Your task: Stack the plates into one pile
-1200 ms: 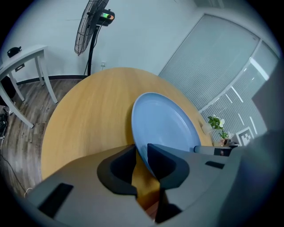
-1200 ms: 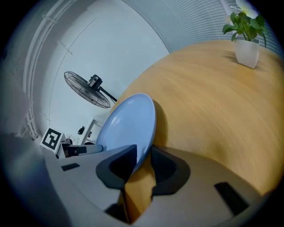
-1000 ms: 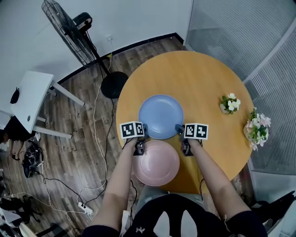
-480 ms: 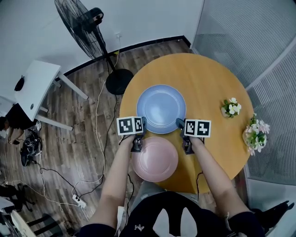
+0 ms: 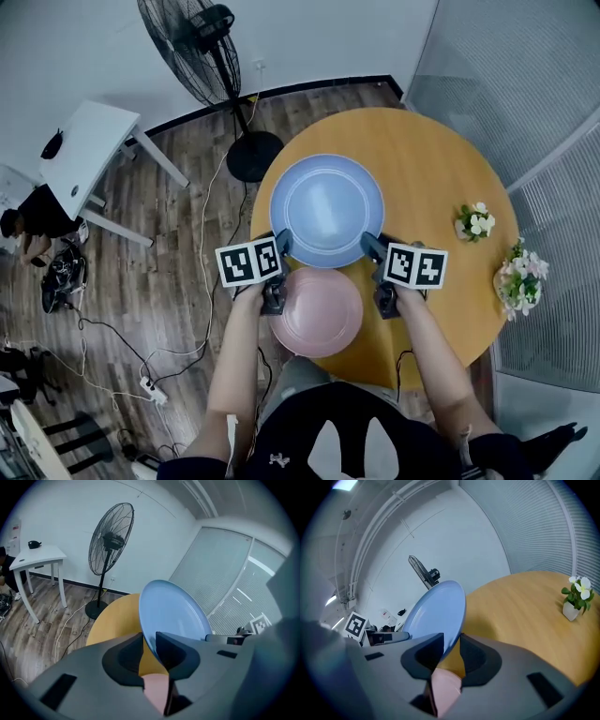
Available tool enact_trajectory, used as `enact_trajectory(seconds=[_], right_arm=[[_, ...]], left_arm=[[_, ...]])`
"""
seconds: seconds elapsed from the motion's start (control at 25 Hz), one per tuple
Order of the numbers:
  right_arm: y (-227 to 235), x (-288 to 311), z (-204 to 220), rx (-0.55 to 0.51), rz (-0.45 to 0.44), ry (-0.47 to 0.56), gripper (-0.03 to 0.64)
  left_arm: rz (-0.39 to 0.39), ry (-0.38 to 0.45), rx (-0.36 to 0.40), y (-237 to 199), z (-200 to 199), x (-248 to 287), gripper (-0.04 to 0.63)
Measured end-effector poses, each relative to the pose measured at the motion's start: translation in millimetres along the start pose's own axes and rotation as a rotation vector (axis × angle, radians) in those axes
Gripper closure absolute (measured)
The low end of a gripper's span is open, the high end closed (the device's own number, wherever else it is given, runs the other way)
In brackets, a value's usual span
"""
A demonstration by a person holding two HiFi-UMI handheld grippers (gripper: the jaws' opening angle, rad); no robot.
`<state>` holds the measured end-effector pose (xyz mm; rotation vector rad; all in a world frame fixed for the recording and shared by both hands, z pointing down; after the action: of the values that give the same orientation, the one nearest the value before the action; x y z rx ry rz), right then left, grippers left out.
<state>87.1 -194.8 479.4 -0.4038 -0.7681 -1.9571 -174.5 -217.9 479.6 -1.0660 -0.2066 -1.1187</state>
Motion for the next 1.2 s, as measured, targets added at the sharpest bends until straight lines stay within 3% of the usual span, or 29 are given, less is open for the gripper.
enact_trajectory(seconds=[0.52, 0.72, 0.96, 1.2], right_arm=[[-55.9, -42.7, 3.2, -0.145, -0.02, 0.043, 0.495], [-67.7, -54.9, 15.6, -0.149, -0.036, 0.042, 0.494], [-80.2, -66.0, 29.6, -0.248, -0.009, 0.017, 0.488], [-82.6, -73.1, 47.2, -0.269, -0.014, -0.007, 0.485]], left_arm=[[0.004, 0.139, 0.015, 10.4, 14.9, -83.6, 0.506], [-0.002, 0.154, -0.003, 8.3, 30.7, -102.9, 0.506], [-0.026, 0.143, -0.001, 2.0, 52.8, -116.5, 0.506], [-0.043, 0.131, -0.007, -0.7, 74.3, -124.8, 0.506]])
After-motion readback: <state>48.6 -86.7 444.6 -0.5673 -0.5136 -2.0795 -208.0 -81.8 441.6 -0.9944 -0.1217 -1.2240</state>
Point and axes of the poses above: the fingertips, and each gripper's own axes: x forward along the fingers, y to its right, z out of its underside, the point moved 7 cm from there along -x, backward along the fingers, and after that the axes turned 13 degrees about -x, right-handed, at the moved point
